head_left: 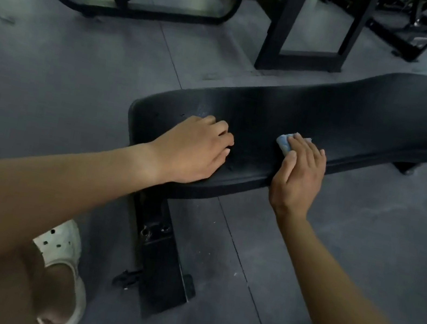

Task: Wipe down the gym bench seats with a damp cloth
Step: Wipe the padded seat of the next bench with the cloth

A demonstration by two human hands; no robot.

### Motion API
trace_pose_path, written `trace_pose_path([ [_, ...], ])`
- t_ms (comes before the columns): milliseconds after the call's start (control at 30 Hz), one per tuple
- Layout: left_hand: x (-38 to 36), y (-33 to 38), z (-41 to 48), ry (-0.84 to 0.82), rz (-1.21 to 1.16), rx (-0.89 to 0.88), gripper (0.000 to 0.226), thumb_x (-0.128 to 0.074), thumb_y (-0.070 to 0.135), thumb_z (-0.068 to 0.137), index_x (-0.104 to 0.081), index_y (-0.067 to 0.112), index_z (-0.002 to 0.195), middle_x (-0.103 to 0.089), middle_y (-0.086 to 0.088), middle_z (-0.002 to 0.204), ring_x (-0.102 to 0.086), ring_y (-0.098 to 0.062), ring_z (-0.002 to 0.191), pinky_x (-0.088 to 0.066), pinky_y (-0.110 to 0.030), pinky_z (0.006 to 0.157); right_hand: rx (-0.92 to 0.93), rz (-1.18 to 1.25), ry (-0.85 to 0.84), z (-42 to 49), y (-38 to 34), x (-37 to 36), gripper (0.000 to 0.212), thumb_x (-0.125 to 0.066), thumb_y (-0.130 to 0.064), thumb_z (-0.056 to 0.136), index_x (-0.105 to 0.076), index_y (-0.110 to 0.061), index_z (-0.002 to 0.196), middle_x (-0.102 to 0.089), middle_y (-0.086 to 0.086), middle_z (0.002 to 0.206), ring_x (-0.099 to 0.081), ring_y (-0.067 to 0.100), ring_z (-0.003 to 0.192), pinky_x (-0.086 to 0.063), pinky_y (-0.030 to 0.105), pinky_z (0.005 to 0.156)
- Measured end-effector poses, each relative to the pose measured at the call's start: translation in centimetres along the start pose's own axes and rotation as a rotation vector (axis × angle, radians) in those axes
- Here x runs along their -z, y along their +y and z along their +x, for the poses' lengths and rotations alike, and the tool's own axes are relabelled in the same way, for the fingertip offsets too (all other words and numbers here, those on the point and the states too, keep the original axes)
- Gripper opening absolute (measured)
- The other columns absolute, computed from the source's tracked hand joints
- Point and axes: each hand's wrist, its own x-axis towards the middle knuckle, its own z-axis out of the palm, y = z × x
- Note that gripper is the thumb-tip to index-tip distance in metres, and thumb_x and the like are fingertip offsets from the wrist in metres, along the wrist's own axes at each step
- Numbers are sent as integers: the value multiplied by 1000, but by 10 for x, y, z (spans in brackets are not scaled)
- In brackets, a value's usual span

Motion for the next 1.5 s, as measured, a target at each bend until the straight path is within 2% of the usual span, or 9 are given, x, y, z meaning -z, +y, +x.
trace_pose_path([
  [400,-4,-37,0,36,-107,-204,37,-35,31,107,-64,17,124,-64,0,118,-59,-18,103,-53,-42,87,162,-41,-177,-62,-91,-3,45,-29,-29,109,-60,-19,140,-55,-4,148,-41,14,144,-17,46,125],
  [567,-2,-57,-9,-21,-196,-271,40,-37,32,108,-62,16,134,-60,-2,135,-60,-20,116,-51,-45,98,-30,-166,-162,-60,-79,5,46,-23,-31,111,-51,-26,147,-47,-7,155,-31,9,150,-7,48,127],
  [733,2,-76,-28,-6,-171,-334,38,-40,32,107,-62,16,134,-57,-4,134,-58,-23,117,-50,-46,100,-256,-130,-87,-65,-116,-11,50,-23,-33,107,-50,-23,149,-43,-5,158,-25,12,152,-5,42,128],
  [967,7,-110,-50,-1,-185,-305,39,-41,33,106,-58,16,137,-55,-6,136,-56,-25,119,-49,-43,99,-120,-169,-187,-112,-190,-28,46,-32,-26,108,-47,-19,151,-41,-3,159,-23,14,153,-6,42,128],
  [1100,3,-132,-66,1,-172,-293,40,-42,33,105,-57,16,139,-54,-7,137,-56,-27,120,-48,-44,99,-19,-280,-320,-106,-189,-15,47,-30,-30,109,-43,-21,153,-39,-4,161,-26,12,153,-10,44,128],
  [1167,3,-139,-70,8,-177,-287,40,-43,33,105,-58,15,138,-55,-8,137,-57,-28,120,-48,-46,100,-86,-339,-329,-90,-175,-10,49,-28,-31,108,-43,-24,153,-40,-5,161,-28,12,152,-9,42,128],
  [1333,1,-149,-76,-10,-198,-307,41,-42,33,107,-55,15,142,-52,-7,146,-54,-27,131,-44,-47,110,-471,-276,-192,-53,-171,-27,49,-27,-29,107,-46,-26,152,-35,-3,164,-23,15,153,-6,38,126],
  [1400,0,-151,-77,-21,-218,-311,42,-42,33,107,-54,15,143,-50,-7,150,-50,-27,136,-41,-47,114,-480,-295,-188,-56,-185,-35,51,-25,-29,106,-44,-23,153,-32,0,165,-21,18,154,-6,39,127],
  [1500,0,-152,-78,-41,-249,-312,43,-42,32,107,-52,14,145,-48,-7,154,-46,-26,141,-39,-46,116,-347,-329,-245,-78,-211,-37,53,-24,-31,106,-41,-19,155,-32,2,164,-21,19,155,-3,36,127],
])
